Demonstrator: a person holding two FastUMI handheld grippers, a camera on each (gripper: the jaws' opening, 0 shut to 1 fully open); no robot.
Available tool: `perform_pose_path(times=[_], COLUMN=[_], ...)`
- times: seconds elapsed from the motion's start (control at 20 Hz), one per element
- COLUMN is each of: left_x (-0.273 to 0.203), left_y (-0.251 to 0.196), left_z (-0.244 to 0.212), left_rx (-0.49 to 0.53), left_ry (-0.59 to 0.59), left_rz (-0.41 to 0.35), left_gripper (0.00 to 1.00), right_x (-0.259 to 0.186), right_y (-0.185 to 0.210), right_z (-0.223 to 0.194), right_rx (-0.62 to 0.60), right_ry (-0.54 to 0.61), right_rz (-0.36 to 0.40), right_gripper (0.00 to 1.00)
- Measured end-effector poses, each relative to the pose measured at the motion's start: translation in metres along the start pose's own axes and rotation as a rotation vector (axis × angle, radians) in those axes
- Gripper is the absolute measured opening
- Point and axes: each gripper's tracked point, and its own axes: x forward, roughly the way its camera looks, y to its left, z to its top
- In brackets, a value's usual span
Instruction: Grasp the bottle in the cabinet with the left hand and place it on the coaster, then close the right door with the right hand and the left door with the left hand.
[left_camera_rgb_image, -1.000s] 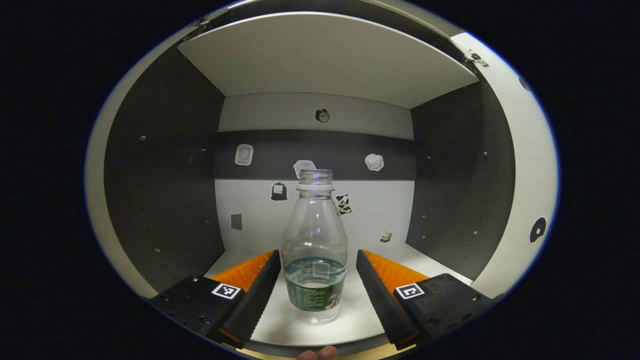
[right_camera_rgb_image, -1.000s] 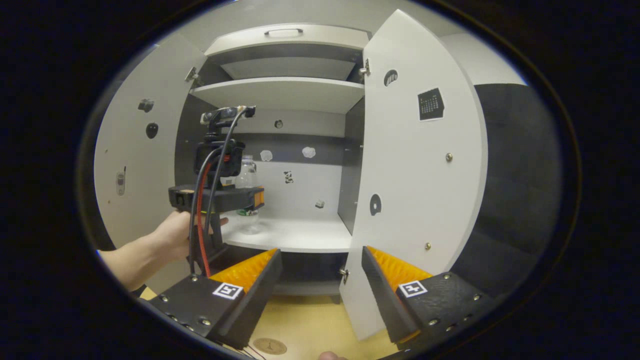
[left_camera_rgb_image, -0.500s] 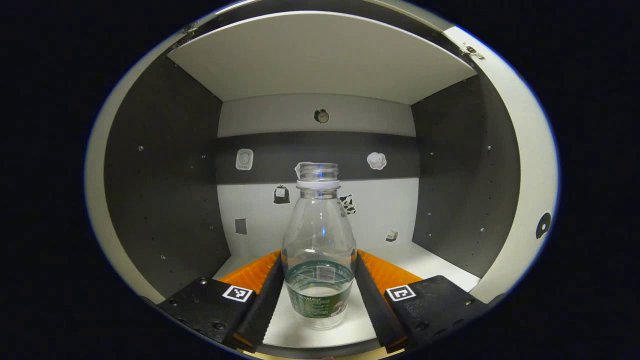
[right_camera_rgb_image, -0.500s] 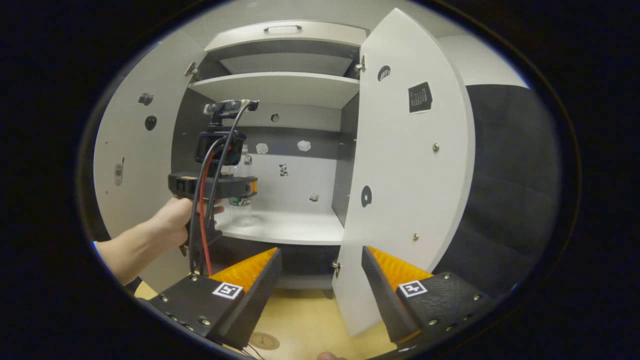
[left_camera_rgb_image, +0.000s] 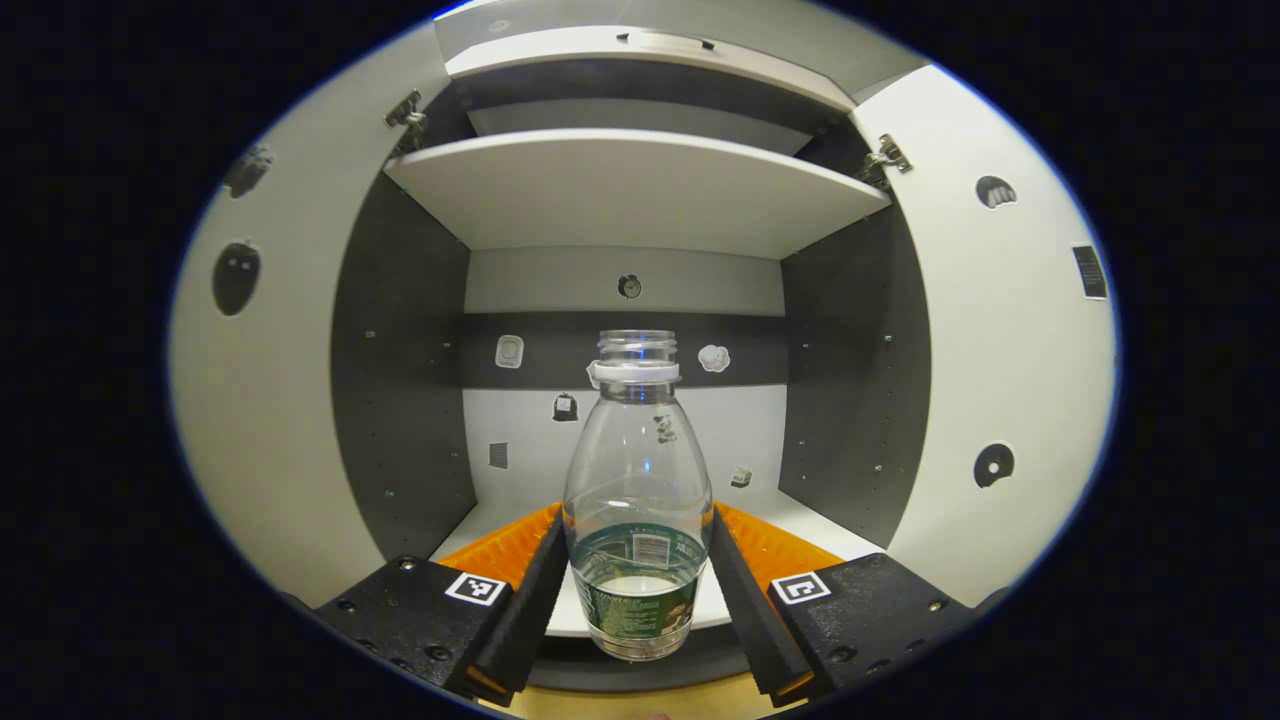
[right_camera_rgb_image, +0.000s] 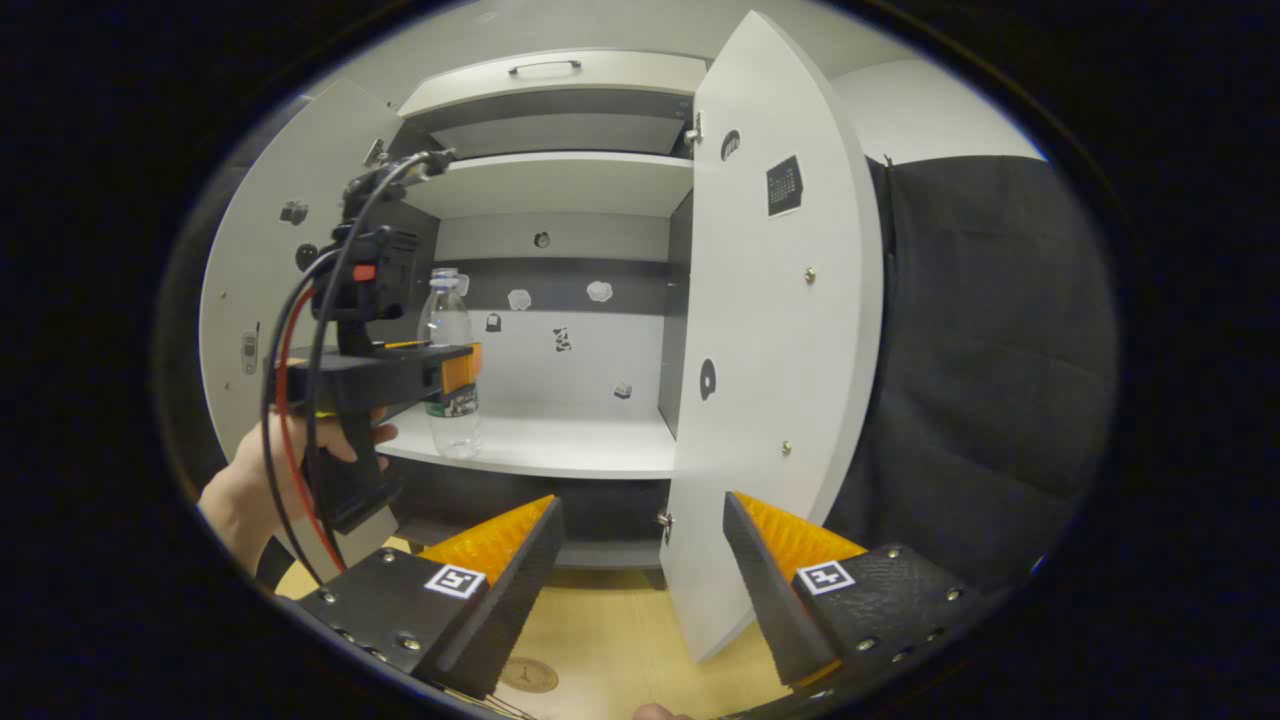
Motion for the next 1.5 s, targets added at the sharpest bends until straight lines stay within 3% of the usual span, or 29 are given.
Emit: perform_pose_path(times=[0.3, 1.05, 1.3, 1.5], left_x=[-0.07, -0.161, -0.177, -0.175], left_y=[-0.021, -0.069, -0.081, -0.085], left_z=[-0.059, -0.307, -0.351, -0.349], left_rx=[-0.018, -0.04, -0.044, -0.029], left_ry=[0.053, 0.375, 0.436, 0.395], left_rz=[0.008, -0.027, -0.031, -0.039], left_gripper=[0.82, 0.83, 0.83, 0.83], right_x=[-0.017, -0.027, -0.025, -0.024], right_y=[-0.01, -0.031, -0.036, -0.039], right_z=[-0.021, -0.099, -0.12, -0.128], right_rx=[0.01, -0.006, 0.02, -0.009], right_ry=[0.042, 0.208, 0.243, 0.264], right_rz=[0.023, 0.033, 0.036, 0.041], right_gripper=[0.98, 0.98, 0.98, 0.98])
